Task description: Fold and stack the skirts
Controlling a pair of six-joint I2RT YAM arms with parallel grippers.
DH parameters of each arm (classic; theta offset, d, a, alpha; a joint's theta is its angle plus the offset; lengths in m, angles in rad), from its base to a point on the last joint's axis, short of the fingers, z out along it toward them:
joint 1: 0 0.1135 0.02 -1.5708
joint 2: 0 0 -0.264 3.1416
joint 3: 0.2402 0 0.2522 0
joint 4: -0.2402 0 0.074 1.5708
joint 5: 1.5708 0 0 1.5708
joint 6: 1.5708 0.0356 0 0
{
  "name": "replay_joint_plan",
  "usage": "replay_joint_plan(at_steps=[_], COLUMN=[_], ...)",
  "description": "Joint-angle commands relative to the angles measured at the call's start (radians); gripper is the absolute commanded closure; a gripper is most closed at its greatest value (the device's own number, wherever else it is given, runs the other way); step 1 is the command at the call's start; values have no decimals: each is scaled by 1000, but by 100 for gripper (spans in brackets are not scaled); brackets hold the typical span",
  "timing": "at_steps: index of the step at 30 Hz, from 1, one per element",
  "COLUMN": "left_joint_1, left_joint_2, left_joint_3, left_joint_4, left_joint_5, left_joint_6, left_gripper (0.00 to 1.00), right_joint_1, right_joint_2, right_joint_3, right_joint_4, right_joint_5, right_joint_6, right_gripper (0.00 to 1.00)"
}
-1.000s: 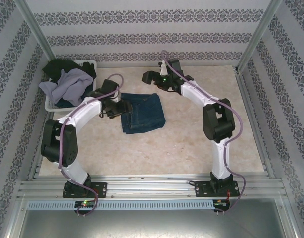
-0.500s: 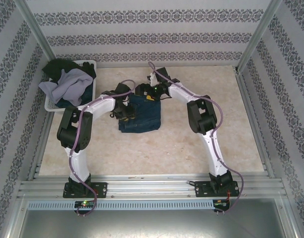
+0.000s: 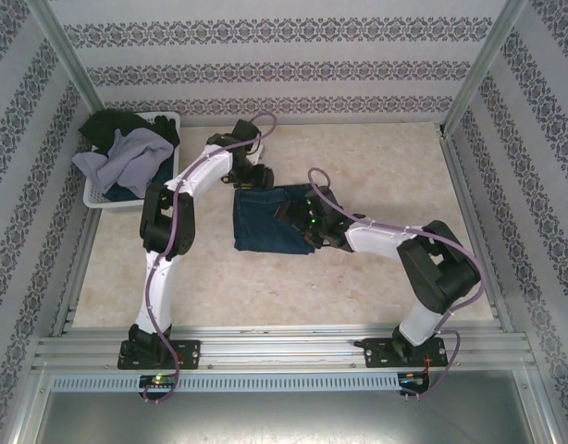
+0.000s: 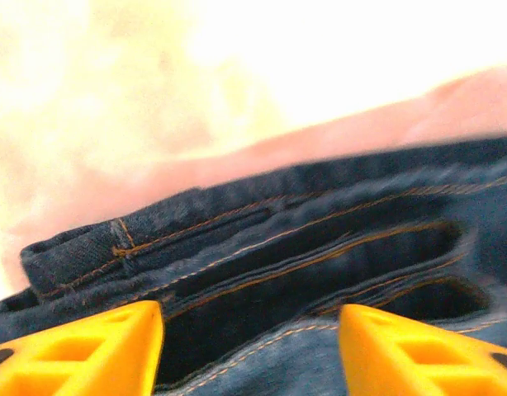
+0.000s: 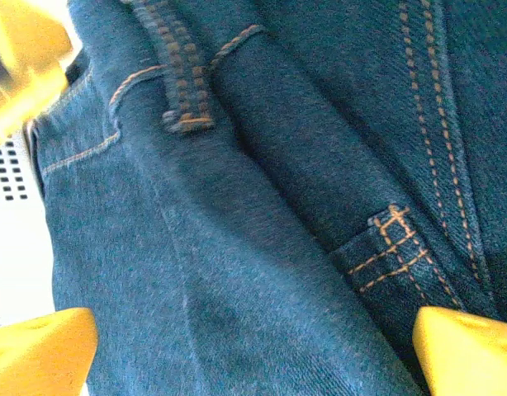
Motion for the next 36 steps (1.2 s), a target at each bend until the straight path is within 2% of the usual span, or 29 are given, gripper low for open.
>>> replay_joint_plan(at_steps=[1, 4, 7, 9, 12, 19, 23, 26, 32, 34, 36], left_joint_1=[-9, -8, -4, 1, 2, 4, 11, 29, 35, 34, 34], left_joint_2=[-115, -264, -414, -498, -608, -689, -728, -724, -721, -726, -744], left_joint_3=[18, -149, -396, -553, -794, -1122, -1229, -1267, -1278, -1287, -1309], left_joint_4=[-34, 71, 202, 281, 432, 659, 778, 847, 844, 851, 878], left_joint_5=[94, 95, 71, 86, 160, 201, 201, 274, 320, 349, 361], left_joint_6=[34, -7, -55, -82, -108, -158, -153, -144, -78, -68, -66], left_gripper=[27, 13, 7, 8, 8, 23, 20, 22, 28, 28, 23], right_joint_1=[-61, -136, -200, -211, -204, -189, -177, -171, -169, -169, -167], right_joint_2=[-59, -23, 56, 101, 172, 316, 342, 348, 370, 386, 398], right_joint_3=[35, 75, 169, 236, 331, 466, 490, 493, 506, 519, 529], right_joint_4=[-12, -46, -145, -198, -286, -321, -312, -301, -322, -335, -343], right_joint_5=[114, -42, -213, -293, -325, -361, -371, -385, -358, -348, -348], right_joint_6=[-183, -426, -578, -661, -746, -736, -721, -717, -717, -721, -723], right_gripper=[2, 5, 13, 19, 27, 33, 33, 33, 36, 37, 38])
